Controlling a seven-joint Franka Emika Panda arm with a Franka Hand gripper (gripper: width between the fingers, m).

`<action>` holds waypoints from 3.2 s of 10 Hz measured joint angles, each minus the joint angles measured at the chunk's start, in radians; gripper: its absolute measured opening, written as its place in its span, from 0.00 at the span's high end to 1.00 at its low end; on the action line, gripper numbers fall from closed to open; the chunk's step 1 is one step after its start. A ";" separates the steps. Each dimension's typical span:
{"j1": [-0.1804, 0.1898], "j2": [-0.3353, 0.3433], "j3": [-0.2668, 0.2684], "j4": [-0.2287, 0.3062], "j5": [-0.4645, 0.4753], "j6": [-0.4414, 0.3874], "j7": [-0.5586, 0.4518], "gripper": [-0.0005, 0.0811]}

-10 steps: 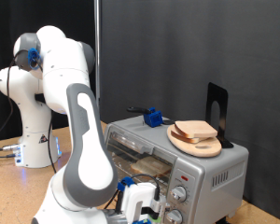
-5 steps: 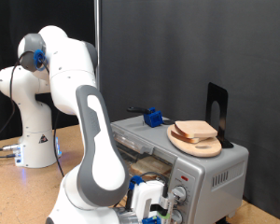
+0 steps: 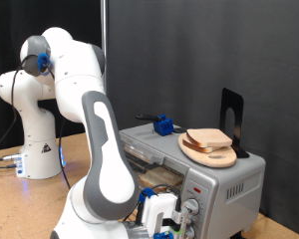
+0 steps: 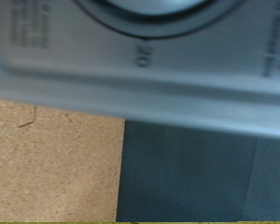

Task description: Make a piece of toast with the oven

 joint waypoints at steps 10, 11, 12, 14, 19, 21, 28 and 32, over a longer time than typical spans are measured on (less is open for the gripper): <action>0.000 -0.031 -0.002 -0.040 0.026 0.002 -0.018 0.88; 0.001 -0.041 0.001 -0.065 0.062 0.010 -0.100 0.88; 0.001 -0.049 0.004 -0.089 0.096 0.016 -0.183 0.88; 0.000 -0.051 0.005 -0.107 0.135 0.010 -0.286 0.88; -0.007 -0.047 0.010 -0.129 0.189 -0.013 -0.466 0.88; -0.009 -0.045 0.011 -0.129 0.195 -0.019 -0.483 0.88; -0.038 -0.056 0.004 -0.125 0.204 -0.027 -0.474 0.51; -0.081 -0.095 -0.033 -0.130 0.173 -0.107 -0.297 0.17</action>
